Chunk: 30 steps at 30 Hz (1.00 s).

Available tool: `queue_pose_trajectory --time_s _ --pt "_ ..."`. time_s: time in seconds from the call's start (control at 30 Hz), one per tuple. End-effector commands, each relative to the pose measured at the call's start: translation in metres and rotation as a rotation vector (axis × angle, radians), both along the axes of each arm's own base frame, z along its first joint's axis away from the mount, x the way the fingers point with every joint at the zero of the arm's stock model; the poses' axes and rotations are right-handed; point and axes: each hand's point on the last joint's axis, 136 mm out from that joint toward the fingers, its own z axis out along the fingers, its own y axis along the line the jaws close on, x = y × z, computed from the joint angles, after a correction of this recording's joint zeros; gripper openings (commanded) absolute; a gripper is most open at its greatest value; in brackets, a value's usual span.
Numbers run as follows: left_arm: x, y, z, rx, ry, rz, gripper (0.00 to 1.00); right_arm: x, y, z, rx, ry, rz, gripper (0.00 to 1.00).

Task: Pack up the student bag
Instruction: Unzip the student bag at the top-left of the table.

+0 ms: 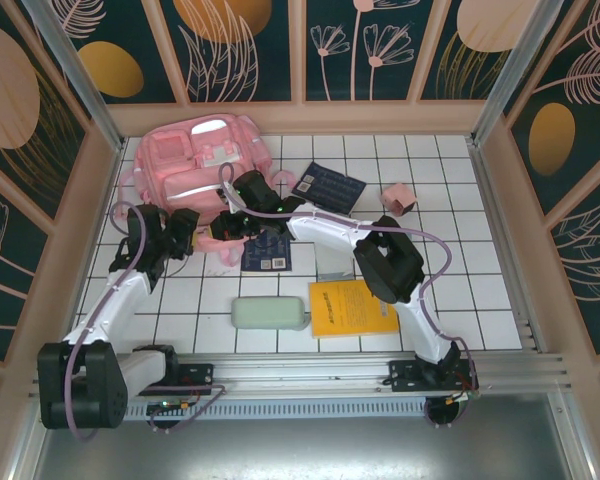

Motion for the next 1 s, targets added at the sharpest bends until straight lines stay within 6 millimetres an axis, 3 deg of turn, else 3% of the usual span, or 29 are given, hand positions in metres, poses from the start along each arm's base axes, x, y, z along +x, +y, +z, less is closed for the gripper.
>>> queue_pose_trajectory --time_s 0.0,0.23,0.37,0.4,0.57,0.83,0.97 --pt "0.000 -0.001 -0.007 -0.016 0.003 -0.004 0.53 0.000 0.012 0.034 0.075 -0.054 0.014 0.00" --pt "0.012 0.006 -0.011 0.008 -0.004 0.018 0.52 -0.012 0.016 0.036 0.078 -0.070 0.049 0.00" --pt "0.025 0.010 -0.012 0.020 -0.011 0.029 0.46 -0.019 0.018 0.036 0.068 -0.094 0.061 0.00" --pt "0.028 0.011 -0.012 0.022 -0.012 0.030 0.42 -0.019 0.018 0.035 0.066 -0.093 0.061 0.00" --pt "0.040 0.015 0.002 0.039 -0.063 0.045 0.00 -0.015 0.012 0.027 0.038 -0.099 0.033 0.00" --pt "0.049 0.043 0.047 0.138 -0.112 0.101 0.00 0.018 -0.038 0.013 -0.025 -0.099 -0.113 0.00" --pt "0.051 0.043 0.059 0.127 -0.128 0.097 0.00 0.035 -0.065 0.012 -0.031 -0.099 -0.169 0.00"
